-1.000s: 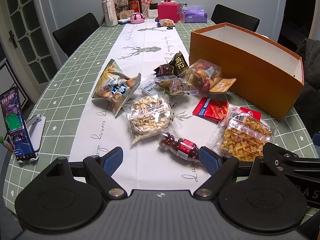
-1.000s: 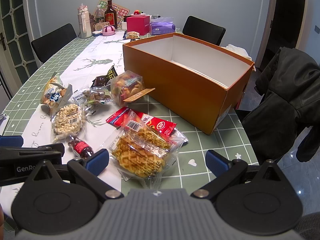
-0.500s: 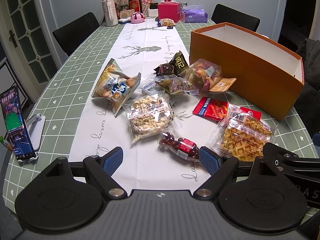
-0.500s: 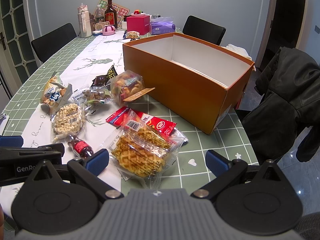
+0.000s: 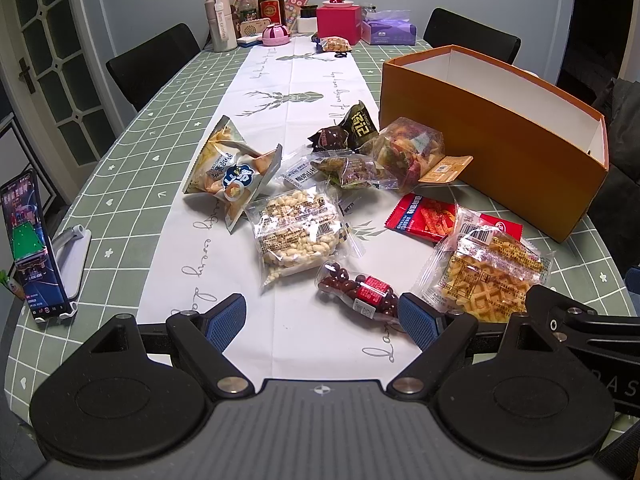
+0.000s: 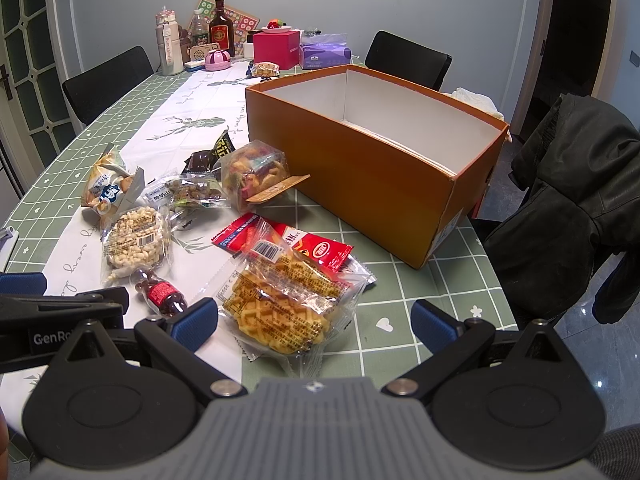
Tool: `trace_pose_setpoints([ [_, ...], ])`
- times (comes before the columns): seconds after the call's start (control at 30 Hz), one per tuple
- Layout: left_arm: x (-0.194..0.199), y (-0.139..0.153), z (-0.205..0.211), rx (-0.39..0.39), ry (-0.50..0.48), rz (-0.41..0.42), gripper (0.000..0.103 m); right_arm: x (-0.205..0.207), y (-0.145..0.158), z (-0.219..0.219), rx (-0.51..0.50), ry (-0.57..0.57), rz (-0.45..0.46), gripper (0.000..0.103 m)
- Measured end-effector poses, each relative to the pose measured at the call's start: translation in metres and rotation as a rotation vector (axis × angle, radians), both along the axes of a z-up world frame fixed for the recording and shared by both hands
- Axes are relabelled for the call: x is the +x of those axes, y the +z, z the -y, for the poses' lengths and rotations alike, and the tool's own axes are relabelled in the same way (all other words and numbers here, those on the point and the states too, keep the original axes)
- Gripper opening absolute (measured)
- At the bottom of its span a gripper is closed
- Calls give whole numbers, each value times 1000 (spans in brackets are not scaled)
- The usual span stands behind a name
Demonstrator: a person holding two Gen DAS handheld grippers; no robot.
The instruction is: Organize snacks
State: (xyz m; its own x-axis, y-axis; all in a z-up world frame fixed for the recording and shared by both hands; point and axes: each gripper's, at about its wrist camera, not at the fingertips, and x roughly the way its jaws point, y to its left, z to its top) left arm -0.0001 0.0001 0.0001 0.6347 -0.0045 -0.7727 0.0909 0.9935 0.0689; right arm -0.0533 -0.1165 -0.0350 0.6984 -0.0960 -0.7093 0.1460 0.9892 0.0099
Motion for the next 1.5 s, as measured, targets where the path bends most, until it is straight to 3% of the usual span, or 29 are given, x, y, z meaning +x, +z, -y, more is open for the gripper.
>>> trace_pose_setpoints([
  [1.27,1,0,-2,-9,-20,-7,100,-1,2,1,3,-11,16,100],
  [1.5,12,7,-20,-29,-37,29,100,1,16,-1,90,147,77,100],
])
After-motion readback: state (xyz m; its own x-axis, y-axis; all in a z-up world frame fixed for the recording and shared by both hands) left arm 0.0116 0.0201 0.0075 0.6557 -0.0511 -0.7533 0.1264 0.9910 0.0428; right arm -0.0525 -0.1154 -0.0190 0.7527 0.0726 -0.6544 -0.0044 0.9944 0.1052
